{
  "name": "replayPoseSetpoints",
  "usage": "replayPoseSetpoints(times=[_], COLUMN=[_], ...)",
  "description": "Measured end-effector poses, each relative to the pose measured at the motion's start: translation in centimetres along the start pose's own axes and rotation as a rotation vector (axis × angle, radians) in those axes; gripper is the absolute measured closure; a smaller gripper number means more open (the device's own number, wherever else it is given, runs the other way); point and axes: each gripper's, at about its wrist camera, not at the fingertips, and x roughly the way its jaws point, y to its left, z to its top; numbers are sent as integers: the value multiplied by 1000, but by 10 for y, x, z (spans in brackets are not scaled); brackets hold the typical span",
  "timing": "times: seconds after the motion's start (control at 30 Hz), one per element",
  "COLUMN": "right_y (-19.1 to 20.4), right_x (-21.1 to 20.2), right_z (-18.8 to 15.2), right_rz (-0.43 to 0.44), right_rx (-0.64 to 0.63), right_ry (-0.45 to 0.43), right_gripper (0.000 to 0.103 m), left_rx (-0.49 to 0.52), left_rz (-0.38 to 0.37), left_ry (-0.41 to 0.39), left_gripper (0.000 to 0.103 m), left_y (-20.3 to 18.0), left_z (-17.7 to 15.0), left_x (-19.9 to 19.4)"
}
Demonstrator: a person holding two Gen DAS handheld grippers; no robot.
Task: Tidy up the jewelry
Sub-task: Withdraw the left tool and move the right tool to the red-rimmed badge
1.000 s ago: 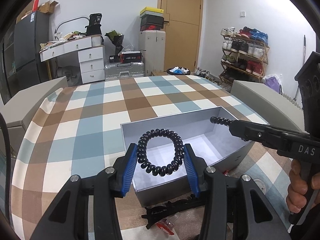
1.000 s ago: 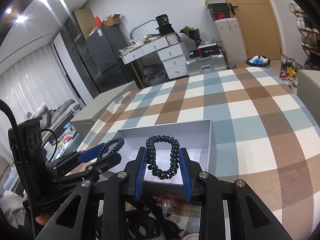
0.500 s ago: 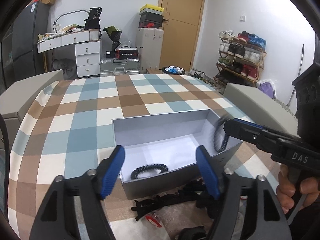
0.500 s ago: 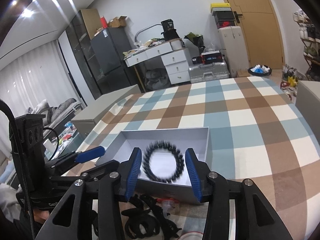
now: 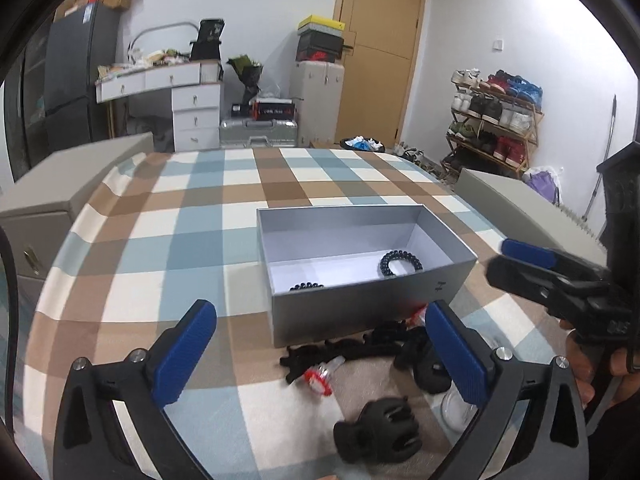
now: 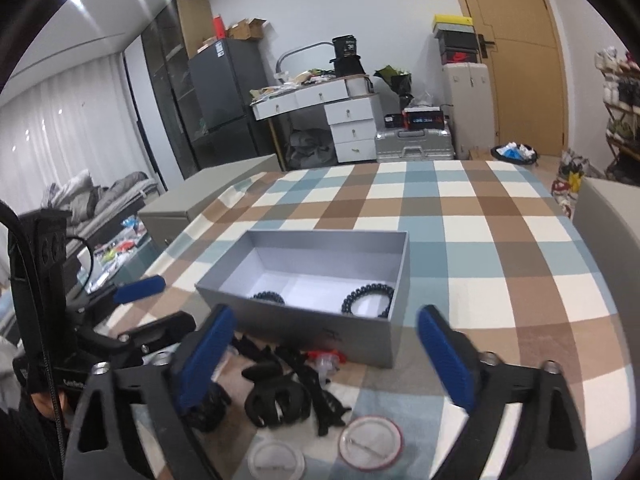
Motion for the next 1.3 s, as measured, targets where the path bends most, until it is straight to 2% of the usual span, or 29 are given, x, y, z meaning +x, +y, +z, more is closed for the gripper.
replayPoseSetpoints(times=[0.2, 0.43, 0.57, 0.7, 0.8, 1.0, 1.3], right_y=[0, 1, -4, -11, -17, -16, -17], right_x=[-13, -20, -23, -23, -18, -7, 4], right_z=[-23, -46, -51, -53, -55, -60, -66], right_rz=[-10, -71, -65, -111, -110, -132, -169], right_rx=[15, -7, 17, 4, 35, 19, -3], right_ry=[23, 60, 72, 72, 103, 166, 233], right_gripper=[0, 0, 0, 0, 0, 7, 19], left_rx=[11, 59, 78, 100, 106, 115, 107], left_rz=[-18, 12, 8, 16, 32, 89, 41], left_ry=[-3, 7, 23, 34, 29, 7, 43], left_gripper=[1, 1, 1, 1, 1, 1, 1], left_y=[-2, -6, -8, -11, -12, -13, -14], left_z=[-12, -31, -38, -43, -46, -50, -51], left_x=[-12, -15, -13, -11, -10, -10, -7])
